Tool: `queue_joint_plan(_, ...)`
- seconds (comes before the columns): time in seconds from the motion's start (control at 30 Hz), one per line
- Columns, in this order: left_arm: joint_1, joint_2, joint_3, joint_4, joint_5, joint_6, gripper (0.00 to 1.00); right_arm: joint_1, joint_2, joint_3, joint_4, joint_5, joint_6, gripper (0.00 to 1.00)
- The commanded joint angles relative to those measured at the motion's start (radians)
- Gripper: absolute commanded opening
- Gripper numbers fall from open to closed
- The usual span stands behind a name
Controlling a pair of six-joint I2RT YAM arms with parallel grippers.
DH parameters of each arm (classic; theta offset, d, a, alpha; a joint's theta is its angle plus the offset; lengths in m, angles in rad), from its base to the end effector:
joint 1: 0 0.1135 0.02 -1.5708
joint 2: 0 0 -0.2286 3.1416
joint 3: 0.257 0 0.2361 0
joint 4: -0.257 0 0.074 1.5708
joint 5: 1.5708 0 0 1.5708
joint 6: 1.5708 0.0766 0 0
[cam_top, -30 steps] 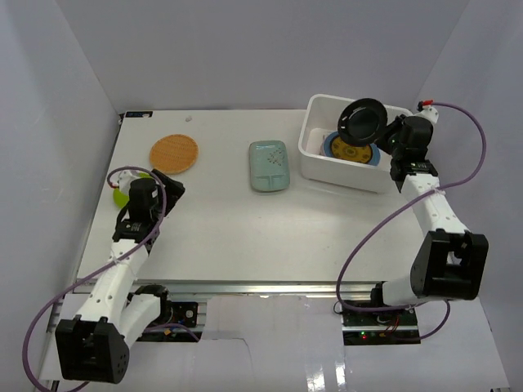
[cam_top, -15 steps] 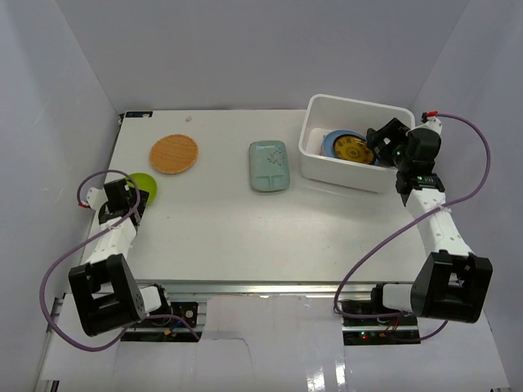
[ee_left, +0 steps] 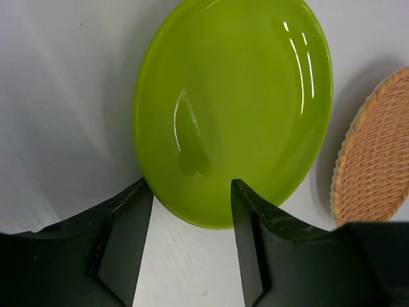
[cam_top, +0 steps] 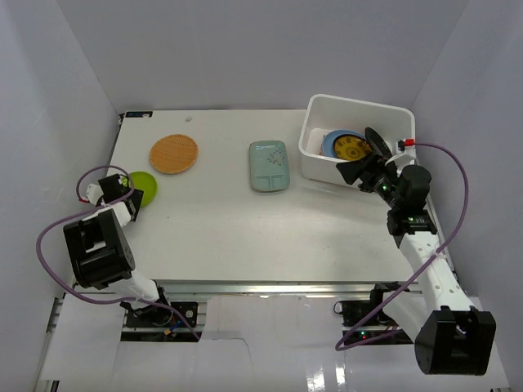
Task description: Place the plates into the plastic bin on the countertop
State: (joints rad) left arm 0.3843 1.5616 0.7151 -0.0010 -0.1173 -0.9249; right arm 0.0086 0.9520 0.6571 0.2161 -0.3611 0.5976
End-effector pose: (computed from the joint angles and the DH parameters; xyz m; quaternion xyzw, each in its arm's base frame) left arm 0.2873 0.1258 0.0983 -0.5849 0.7281 -0.0415 0.3550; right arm 0.2683 0.0294 0.2793 0.0931 0.7267 0.3252 0.5979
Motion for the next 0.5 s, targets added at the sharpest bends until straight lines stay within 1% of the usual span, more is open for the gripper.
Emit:
queue_joint_plan(0.0,0.007,0.025,0.02,0.041,0.028,0.015,0.62,0.117,-0.036,-0.045,0.049,-0.064,-0.013,0.84)
queue_joint_plan(0.03,0.007,0.037,0.026,0.039,0.03,0.021,0.58,0.169,-0.041,-0.05,0.042,-0.044,-0.021,0.84)
queue_joint_plan(0.07,0.008,0.043,0.033,0.035,0.03,0.026,0.53,0.191,-0.044,-0.054,0.034,-0.032,-0.022,0.84)
queue_joint_plan(0.1,0.008,0.048,0.035,0.032,0.028,0.035,0.42,0.211,-0.045,-0.063,0.035,-0.021,-0.024,0.84)
queue_joint_plan(0.17,0.007,0.054,0.029,0.029,0.025,0.044,0.26,0.247,-0.053,-0.068,0.035,-0.006,-0.016,0.84)
queue_joint_plan(0.2,0.01,0.054,0.02,0.022,0.018,0.055,0.14,0.255,-0.055,-0.063,0.032,-0.003,-0.015,0.84)
queue_joint_plan(0.27,0.011,0.049,0.012,0.012,0.008,0.07,0.02,0.278,-0.062,-0.057,0.026,0.01,-0.013,0.84)
queue_joint_plan(0.3,0.014,0.035,0.007,0.007,-0.005,0.08,0.0,0.284,-0.065,-0.051,0.02,0.014,-0.013,0.83)
queue_joint_plan(0.37,0.014,0.012,0.0,-0.025,-0.019,0.109,0.0,0.307,-0.067,-0.045,0.016,0.024,-0.012,0.83)
queue_joint_plan(0.47,0.015,-0.063,-0.023,-0.06,-0.041,0.139,0.0,0.355,-0.064,-0.037,0.017,0.04,0.001,0.84)
